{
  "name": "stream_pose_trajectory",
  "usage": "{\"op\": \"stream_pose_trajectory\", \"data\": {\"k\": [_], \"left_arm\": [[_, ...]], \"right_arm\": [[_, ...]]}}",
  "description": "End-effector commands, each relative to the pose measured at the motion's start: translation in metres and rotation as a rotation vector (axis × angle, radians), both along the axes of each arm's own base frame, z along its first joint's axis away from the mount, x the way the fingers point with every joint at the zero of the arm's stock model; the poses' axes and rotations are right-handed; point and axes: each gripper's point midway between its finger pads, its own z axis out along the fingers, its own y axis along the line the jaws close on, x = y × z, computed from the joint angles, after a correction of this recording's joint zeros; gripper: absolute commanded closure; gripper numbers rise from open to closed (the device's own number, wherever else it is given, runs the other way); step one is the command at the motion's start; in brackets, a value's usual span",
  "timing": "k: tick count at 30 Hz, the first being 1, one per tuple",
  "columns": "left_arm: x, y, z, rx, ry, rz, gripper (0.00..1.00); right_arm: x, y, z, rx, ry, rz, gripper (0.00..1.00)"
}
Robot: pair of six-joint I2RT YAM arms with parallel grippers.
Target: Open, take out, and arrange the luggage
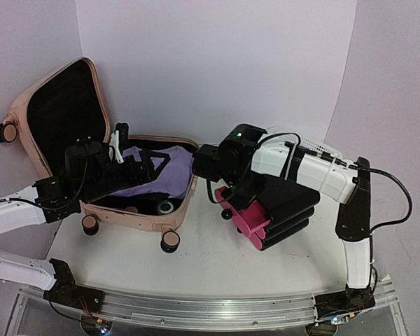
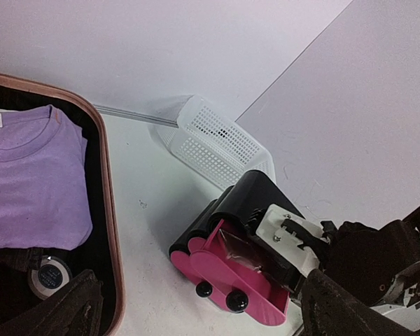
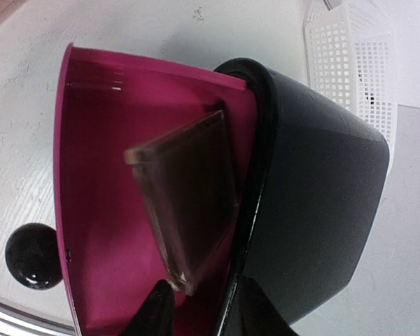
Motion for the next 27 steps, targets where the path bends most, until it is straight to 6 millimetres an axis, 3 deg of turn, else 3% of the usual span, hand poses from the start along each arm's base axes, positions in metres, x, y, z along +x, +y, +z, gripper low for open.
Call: {"op": "stream_pose_trajectory", "data": {"k": [1,7,11,16,19,22,27], "left_arm": [[-0.002,0.006,0.015,-0.024,-0.038,0.007,0.01],[-0.003,0.004,0.001,0.004,-0.019,-0.005,0.01],[-0.006,-0.019,-0.019,0.077,0.022,-0.110,0.13],[-0.018,-0.071,-0.070,0.154,0.159,-0.307,0.42],[-0.027,-0.099,-0.102,0.201,0.243,-0.357,0.53],[-0.033,-0.128,-0.116,0.231,0.267,-0.415,0.59],[-0.029,-0.167,-0.123,0.236,0.285,-0.487,0.64]], "right_arm": [[-0.004,-0.010,0.020,-0.012,-0.010,-0.009,0.59],[-0.020,-0.010,0.047,0.146,0.017,-0.012,0.42],[-0.026,-0.018,0.072,0.283,-0.016,-0.006,0.30],[-0.019,-0.059,0.067,0.432,0.036,-0.129,0.29],[-0.008,-0.082,0.058,0.577,0.095,-0.237,0.30],[0.002,-0.093,0.051,0.734,0.142,-0.299,0.31],[0.009,-0.096,0.032,0.755,0.192,-0.334,0.31]]}}
